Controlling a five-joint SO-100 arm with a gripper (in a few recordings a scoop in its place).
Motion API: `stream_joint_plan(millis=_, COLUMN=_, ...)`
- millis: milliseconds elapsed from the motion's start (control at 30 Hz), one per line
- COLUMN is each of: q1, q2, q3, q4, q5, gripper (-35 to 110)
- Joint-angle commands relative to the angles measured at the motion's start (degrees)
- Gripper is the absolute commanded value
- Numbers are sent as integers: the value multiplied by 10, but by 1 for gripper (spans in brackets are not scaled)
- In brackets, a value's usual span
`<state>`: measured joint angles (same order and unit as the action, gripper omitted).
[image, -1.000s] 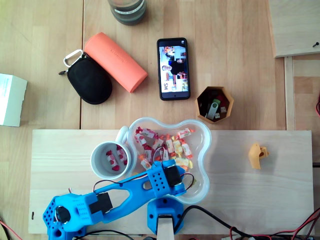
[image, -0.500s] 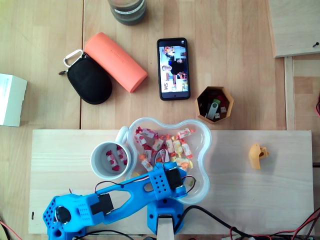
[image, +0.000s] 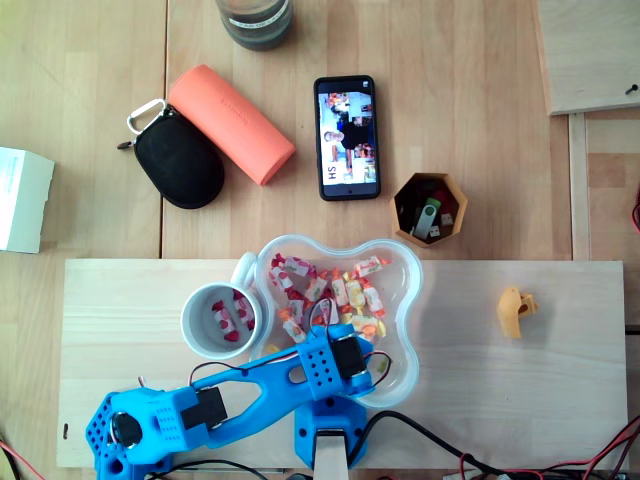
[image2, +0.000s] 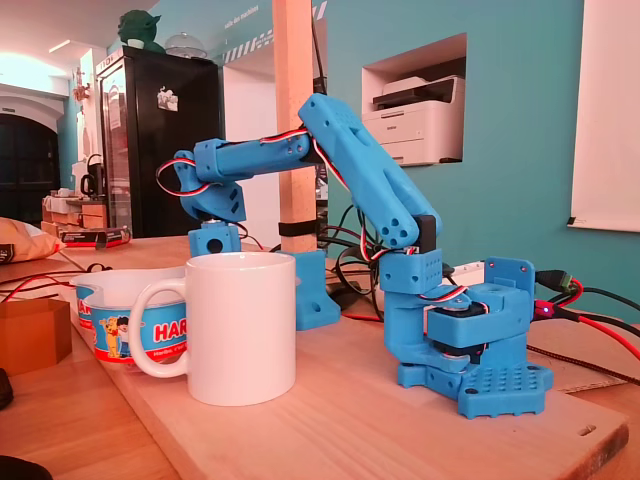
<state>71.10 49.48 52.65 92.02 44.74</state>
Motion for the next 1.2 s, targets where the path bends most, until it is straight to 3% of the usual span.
stream_joint_plan(millis=0, q1=25, q2=14, q3=-9, q4=25, q5=7, gripper=22)
stream_joint_plan(millis=1167, q1=35, q2=4, q3=-81, q4=63, q5=7, gripper=22)
